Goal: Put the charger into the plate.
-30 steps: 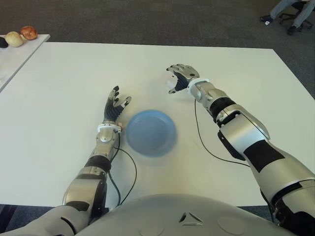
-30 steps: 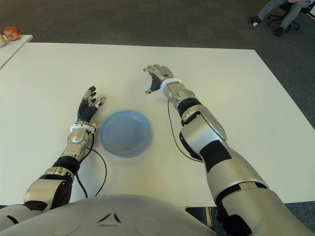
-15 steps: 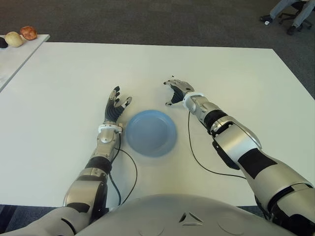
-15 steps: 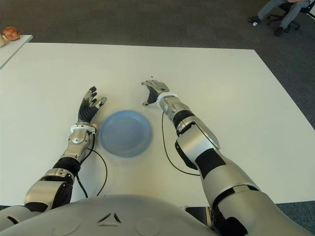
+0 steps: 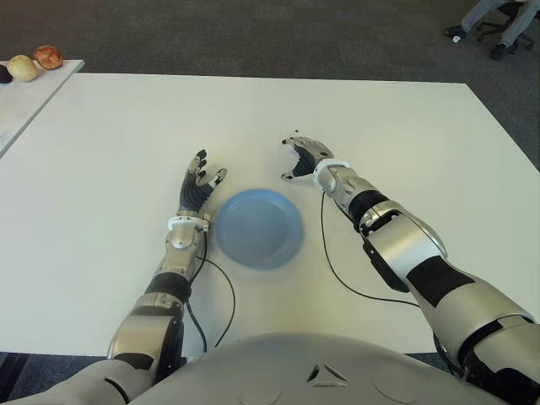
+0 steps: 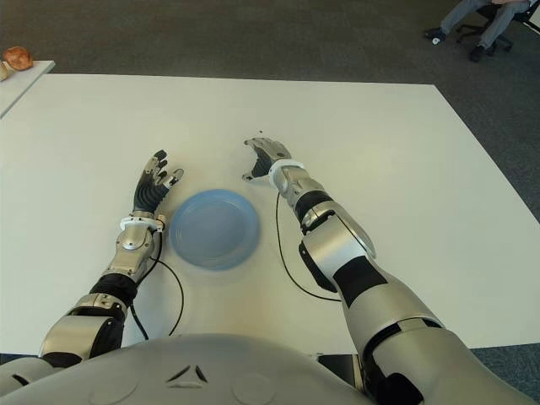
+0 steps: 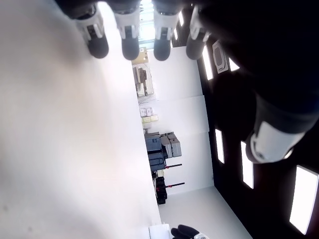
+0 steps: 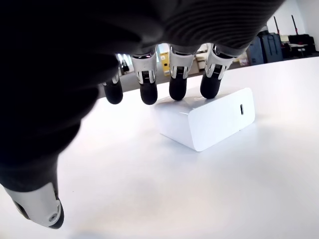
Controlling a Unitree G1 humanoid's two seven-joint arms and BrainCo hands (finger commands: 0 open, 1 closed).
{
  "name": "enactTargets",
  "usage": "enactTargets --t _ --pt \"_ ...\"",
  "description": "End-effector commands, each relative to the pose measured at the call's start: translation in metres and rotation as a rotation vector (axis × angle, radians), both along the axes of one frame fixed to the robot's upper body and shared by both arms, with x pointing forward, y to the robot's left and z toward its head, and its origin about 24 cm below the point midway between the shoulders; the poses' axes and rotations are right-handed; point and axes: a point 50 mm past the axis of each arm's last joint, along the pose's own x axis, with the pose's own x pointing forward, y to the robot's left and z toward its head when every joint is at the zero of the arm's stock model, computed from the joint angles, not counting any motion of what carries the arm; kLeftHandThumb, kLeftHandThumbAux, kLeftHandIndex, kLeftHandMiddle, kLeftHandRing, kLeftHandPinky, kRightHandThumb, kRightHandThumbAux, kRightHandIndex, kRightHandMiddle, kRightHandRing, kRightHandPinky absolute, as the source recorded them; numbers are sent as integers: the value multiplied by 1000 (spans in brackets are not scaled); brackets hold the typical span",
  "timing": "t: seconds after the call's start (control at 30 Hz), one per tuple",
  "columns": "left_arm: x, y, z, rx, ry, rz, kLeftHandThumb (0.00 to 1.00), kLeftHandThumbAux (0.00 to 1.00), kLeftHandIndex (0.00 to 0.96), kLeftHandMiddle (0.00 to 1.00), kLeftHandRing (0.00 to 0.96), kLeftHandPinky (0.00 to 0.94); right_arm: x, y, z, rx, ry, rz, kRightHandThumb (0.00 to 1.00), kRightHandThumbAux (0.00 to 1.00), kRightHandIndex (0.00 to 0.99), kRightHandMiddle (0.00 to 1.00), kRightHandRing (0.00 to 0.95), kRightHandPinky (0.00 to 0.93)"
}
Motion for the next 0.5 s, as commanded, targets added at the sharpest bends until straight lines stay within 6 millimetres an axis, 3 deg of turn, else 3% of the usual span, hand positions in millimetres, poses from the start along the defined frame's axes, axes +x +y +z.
enactTargets --t 0.03,0.5 --pt "-38 -2 -39 -17 210 -11 0 580 0 4 5 16 -9 -5 -17 5 77 -36 0 649 0 0 0 15" --pt "-39 2 -38 -21 215 -12 0 593 0 2 5 23 -12 -14 -24 19 114 -87 0 650 0 0 0 18"
